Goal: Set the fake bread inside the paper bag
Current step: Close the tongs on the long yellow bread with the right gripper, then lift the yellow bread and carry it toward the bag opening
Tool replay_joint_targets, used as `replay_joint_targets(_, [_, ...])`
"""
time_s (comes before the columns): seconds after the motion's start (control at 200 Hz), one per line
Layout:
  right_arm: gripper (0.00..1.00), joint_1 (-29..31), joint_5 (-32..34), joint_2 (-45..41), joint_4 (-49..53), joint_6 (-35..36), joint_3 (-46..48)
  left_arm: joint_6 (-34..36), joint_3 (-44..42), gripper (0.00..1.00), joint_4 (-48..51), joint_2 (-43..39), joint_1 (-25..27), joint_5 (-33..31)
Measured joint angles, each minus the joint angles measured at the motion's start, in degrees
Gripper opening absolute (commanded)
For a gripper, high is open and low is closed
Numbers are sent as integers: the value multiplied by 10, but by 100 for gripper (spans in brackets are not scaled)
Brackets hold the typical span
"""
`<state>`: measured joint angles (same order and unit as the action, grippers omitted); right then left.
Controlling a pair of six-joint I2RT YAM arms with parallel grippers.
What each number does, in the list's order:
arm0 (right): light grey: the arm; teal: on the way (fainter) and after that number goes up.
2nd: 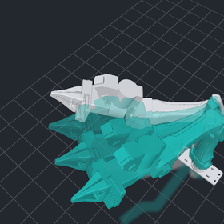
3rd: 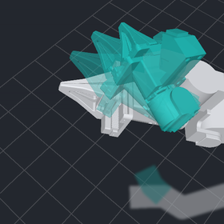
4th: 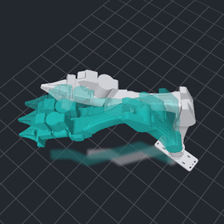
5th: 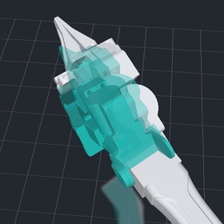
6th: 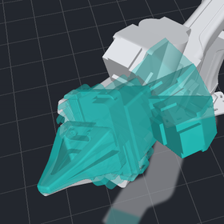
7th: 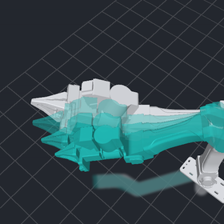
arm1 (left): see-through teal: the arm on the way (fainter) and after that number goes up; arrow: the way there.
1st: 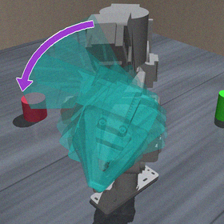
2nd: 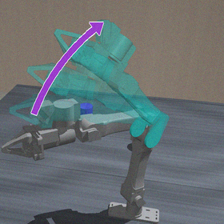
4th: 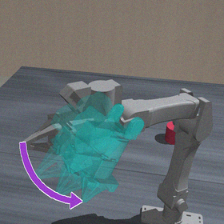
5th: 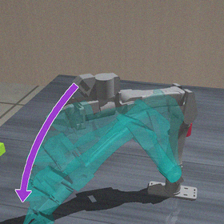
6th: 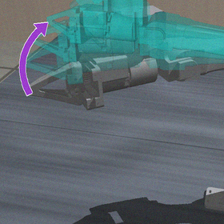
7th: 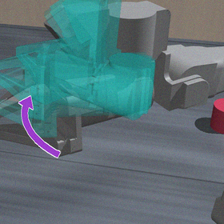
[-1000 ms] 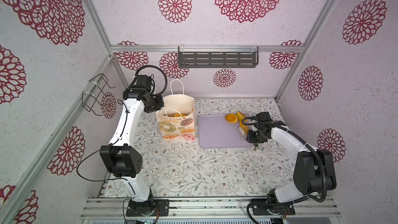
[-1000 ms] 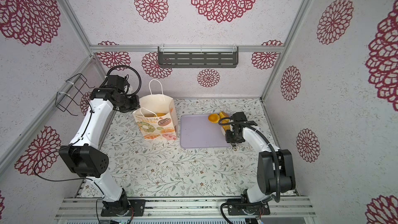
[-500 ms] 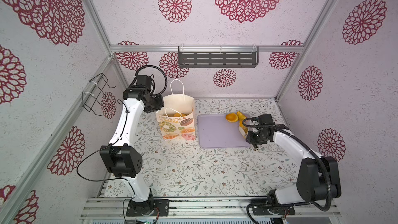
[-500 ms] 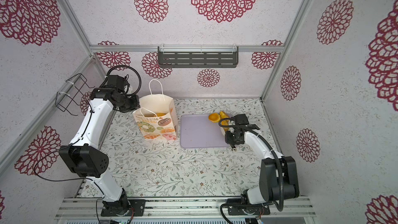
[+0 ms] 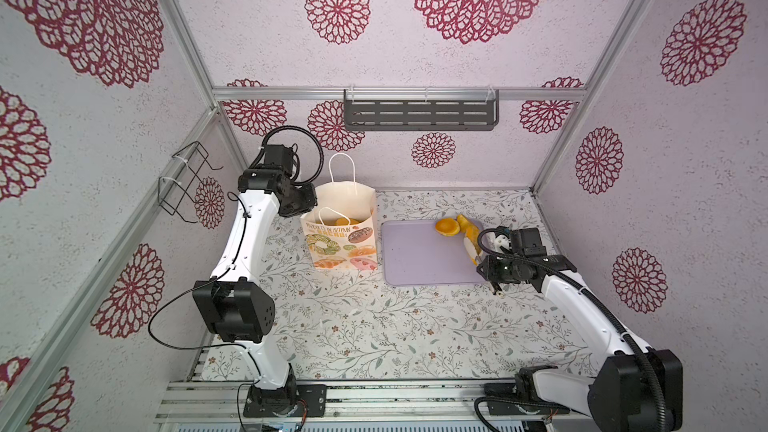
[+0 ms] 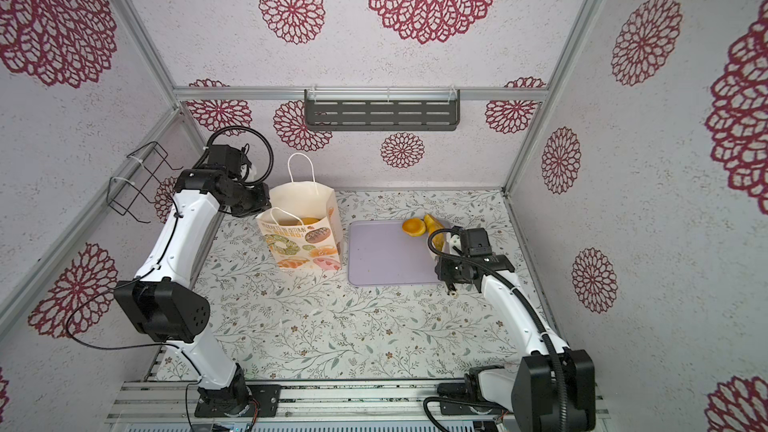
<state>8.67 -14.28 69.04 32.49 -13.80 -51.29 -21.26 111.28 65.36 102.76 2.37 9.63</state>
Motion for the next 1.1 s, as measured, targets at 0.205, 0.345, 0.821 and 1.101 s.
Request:
replay_joint_targets(0.205, [8,0,-14,-18,-16,-19,11,0,0,0,0,0,2,-1])
replay_joint_targets(0.345, [5,0,-24,-38,-27,-33,11,0,0,0,0,0,3,-3])
replay_joint_targets(0.821, [0,9,-61,-101,-68,-89,11,0,0,0,0,0,4,-5])
replay_joint_targets(1.101, [0,33,-71,-128,-91,-123,7,0,0,0,0,0,6,-10])
